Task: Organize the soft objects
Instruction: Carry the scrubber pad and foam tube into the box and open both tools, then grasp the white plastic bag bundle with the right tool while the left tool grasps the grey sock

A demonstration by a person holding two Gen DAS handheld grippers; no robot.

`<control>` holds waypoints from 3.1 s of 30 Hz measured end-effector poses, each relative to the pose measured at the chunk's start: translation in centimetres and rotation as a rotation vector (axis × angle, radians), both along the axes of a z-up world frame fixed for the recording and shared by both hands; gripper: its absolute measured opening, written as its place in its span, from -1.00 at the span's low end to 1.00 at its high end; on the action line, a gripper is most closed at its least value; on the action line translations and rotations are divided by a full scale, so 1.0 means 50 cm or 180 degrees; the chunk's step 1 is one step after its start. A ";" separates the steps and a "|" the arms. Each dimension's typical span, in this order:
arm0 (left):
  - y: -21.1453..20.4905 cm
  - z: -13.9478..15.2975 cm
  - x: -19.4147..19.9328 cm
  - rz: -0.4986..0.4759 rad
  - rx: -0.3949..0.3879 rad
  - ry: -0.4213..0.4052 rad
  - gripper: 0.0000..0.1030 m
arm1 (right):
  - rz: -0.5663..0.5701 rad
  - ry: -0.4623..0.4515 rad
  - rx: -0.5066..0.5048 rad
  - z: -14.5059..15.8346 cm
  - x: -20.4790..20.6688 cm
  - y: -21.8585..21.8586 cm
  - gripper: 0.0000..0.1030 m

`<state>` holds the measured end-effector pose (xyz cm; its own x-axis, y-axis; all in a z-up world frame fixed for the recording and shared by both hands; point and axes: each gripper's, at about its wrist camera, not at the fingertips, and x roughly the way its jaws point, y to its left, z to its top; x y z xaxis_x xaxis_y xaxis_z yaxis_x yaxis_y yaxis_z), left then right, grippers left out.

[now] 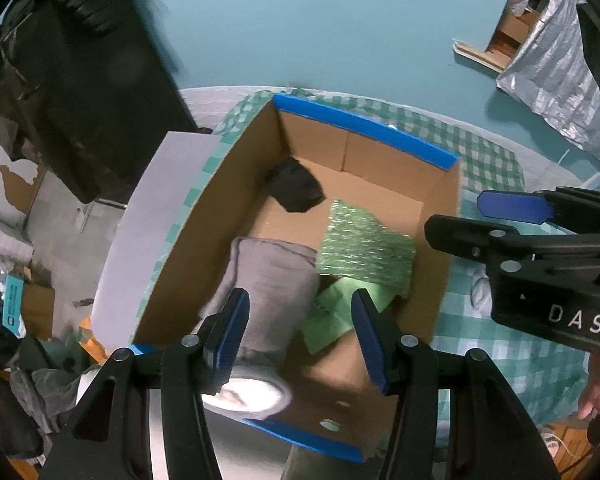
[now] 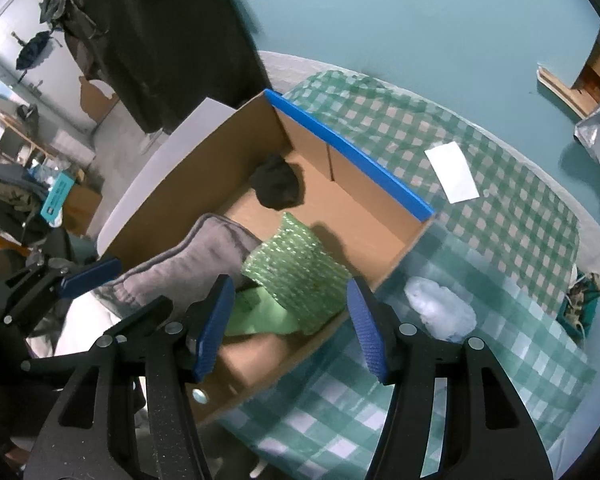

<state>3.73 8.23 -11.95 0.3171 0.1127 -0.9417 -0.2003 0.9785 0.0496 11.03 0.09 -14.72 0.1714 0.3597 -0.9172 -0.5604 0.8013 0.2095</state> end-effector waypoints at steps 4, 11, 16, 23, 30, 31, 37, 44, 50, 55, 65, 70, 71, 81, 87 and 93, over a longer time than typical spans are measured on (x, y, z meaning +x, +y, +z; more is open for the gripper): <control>-0.031 0.003 0.004 -0.0080 -0.0007 -0.0026 0.05 | -0.0048 -0.0029 -0.0001 0.006 -0.001 -0.028 0.15; -0.087 0.002 0.009 -0.0252 -0.0022 -0.0038 0.05 | -0.0165 -0.0048 -0.0040 0.009 0.004 -0.084 0.16; -0.122 0.000 0.013 -0.0336 -0.0052 -0.0036 0.05 | -0.0244 -0.0065 -0.0067 0.010 0.005 -0.125 0.16; -0.169 -0.006 0.017 -0.0406 -0.0114 -0.0018 0.05 | -0.0291 -0.0060 -0.0178 -0.006 0.007 -0.178 0.17; -0.214 -0.039 0.026 -0.0363 -0.0270 0.0089 0.05 | -0.0195 -0.0053 -0.0370 -0.043 0.018 -0.222 0.17; -0.220 -0.043 0.027 -0.0370 -0.0269 0.0097 0.05 | -0.0185 -0.0045 -0.0387 -0.048 0.020 -0.227 0.17; -0.262 -0.070 0.030 -0.0367 -0.0291 0.0175 0.05 | -0.0053 -0.0027 -0.0506 -0.090 0.041 -0.252 0.17; -0.302 -0.114 0.031 -0.0192 -0.0310 0.0276 0.06 | 0.0308 -0.0022 -0.0654 -0.149 0.069 -0.247 0.17; -0.321 -0.149 0.031 0.0202 -0.0343 0.0219 0.15 | 0.0724 -0.0017 -0.0717 -0.197 0.083 -0.217 0.17; -0.325 -0.178 0.032 0.0502 -0.0347 0.0219 0.16 | 0.0992 -0.0055 -0.0806 -0.236 0.091 -0.189 0.17; -0.310 -0.221 0.026 0.0825 -0.0438 0.0299 0.19 | 0.1253 -0.0081 -0.1005 -0.299 0.112 -0.156 0.16; -0.320 -0.215 0.029 0.0684 -0.0392 0.0299 0.24 | 0.1252 0.0025 -0.0973 -0.312 0.115 -0.168 -0.03; -0.321 -0.215 0.032 0.0666 -0.0378 0.0291 0.25 | 0.1220 0.0043 -0.0935 -0.311 0.116 -0.174 -0.05; -0.370 -0.224 0.057 0.0257 -0.0358 0.0260 0.33 | 0.0704 0.0099 -0.0823 -0.286 0.119 -0.246 -0.09; -0.396 -0.229 0.066 -0.0049 -0.0326 0.0262 0.44 | 0.0400 0.0130 -0.0719 -0.268 0.115 -0.301 -0.09; -0.413 -0.221 0.077 -0.0354 -0.0368 0.0215 0.55 | 0.0017 0.0212 -0.0619 -0.254 0.106 -0.364 -0.09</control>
